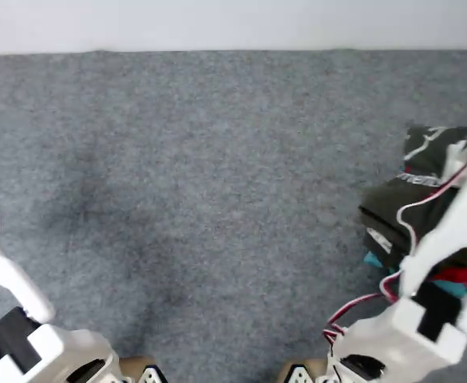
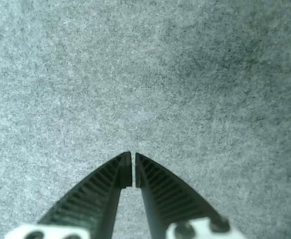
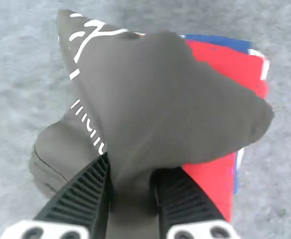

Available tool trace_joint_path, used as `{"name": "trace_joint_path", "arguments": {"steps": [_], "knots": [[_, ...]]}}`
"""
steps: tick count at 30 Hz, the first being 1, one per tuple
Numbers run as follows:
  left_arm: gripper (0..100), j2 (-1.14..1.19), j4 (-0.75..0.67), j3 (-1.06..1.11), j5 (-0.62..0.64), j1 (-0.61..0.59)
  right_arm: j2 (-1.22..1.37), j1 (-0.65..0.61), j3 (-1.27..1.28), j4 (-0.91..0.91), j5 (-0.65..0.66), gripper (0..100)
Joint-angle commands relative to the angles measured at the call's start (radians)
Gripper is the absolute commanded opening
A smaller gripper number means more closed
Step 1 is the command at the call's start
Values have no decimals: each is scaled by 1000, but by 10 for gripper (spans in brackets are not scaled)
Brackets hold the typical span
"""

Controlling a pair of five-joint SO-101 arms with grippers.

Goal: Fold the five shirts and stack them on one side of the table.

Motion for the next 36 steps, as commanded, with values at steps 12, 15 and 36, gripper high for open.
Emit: {"name": "trace_joint_path", "arguments": {"steps": [12, 15, 36], "knots": [[23, -51, 6, -10, -5, 0, 116, 119, -12, -160, -48, 336], [23, -51, 6, -10, -5, 0, 31, 111, -12, -76, -48, 361], [22, -46, 29, -7, -48, 0, 27, -68, 11, 165, -20, 9]]}}
